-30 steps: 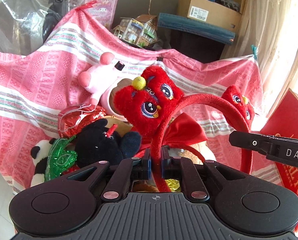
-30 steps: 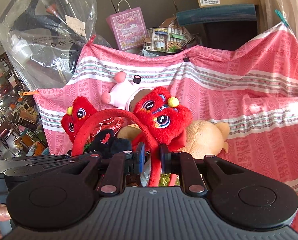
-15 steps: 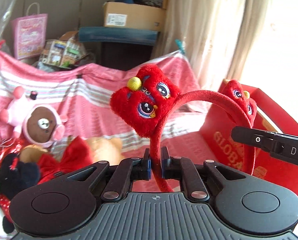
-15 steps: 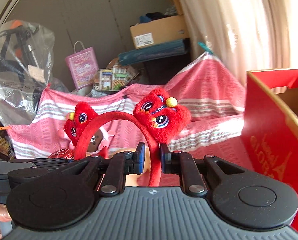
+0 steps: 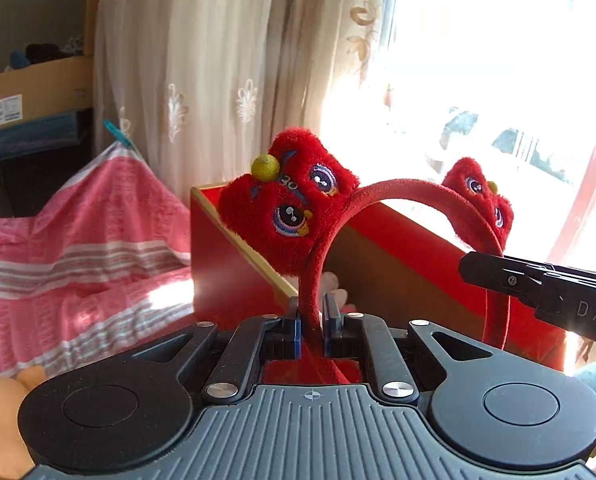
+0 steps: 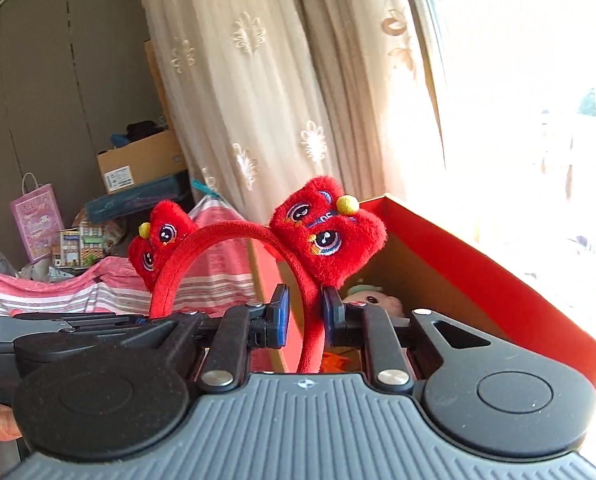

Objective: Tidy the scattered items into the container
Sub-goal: 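Carry the red headbands with the right gripper into the red box, then open the right gripper to release the headbands and withdraw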

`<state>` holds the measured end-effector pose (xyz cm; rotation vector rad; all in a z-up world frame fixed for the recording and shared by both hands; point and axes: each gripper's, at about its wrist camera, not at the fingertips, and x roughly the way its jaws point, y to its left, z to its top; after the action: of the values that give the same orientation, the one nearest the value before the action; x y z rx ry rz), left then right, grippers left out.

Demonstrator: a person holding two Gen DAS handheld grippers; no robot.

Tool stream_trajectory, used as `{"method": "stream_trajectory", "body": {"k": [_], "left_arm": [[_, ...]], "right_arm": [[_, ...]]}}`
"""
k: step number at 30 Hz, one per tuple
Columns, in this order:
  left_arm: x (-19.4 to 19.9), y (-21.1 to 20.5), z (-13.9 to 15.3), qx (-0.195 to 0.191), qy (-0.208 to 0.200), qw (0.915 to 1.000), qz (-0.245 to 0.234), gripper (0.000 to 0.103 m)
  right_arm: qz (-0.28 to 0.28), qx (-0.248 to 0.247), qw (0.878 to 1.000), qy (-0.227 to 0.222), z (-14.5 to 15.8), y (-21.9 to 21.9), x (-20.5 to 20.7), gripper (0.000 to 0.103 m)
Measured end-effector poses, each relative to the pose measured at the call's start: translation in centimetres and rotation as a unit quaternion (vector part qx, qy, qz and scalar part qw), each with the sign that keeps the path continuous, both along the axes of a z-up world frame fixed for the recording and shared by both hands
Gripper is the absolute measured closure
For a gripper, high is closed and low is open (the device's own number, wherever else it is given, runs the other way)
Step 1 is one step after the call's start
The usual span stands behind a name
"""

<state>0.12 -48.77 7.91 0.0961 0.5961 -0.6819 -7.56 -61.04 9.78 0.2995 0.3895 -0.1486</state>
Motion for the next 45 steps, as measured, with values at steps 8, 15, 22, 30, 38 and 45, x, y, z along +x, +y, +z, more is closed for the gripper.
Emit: {"method": "stream_trajectory", "body": {"k": [8, 15, 22, 30, 38, 45], "left_arm": [[-0.1, -6.9, -2.0, 0.023, 0.015, 0.9991, -0.032, 0.098], [0.7, -9.3, -3.7, 0.059, 0.025, 0.9972, -0.038, 0.098], [1.8, -9.9, -4.9, 0.08, 0.039, 0.9955, -0.034, 0.098], [3.2, -8.9, -4.4, 0.083, 0.023, 0.9963, 0.0, 0.012], [3.7, -8.7, -4.2, 0.075, 0.027, 0.9968, -0.002, 0.009], [3.1, -8.6, -4.0, 0.074, 0.027, 0.9969, -0.002, 0.009]], "right_arm": [[-0.039, 0.01, 0.999, 0.025, -2.2, -6.3, -1.0, 0.082], [-0.038, 0.026, 0.997, 0.055, -4.5, -8.9, -0.7, 0.082], [-0.02, 0.034, 0.996, 0.085, -5.9, -9.7, 1.0, 0.078], [-0.033, 0.0, 0.994, 0.106, -6.7, -9.0, 2.3, 0.008], [-0.043, 0.027, 0.993, 0.105, -6.7, -9.6, 2.0, 0.006], [-0.056, 0.04, 0.992, 0.107, -6.8, -9.7, 1.5, 0.005]]}}
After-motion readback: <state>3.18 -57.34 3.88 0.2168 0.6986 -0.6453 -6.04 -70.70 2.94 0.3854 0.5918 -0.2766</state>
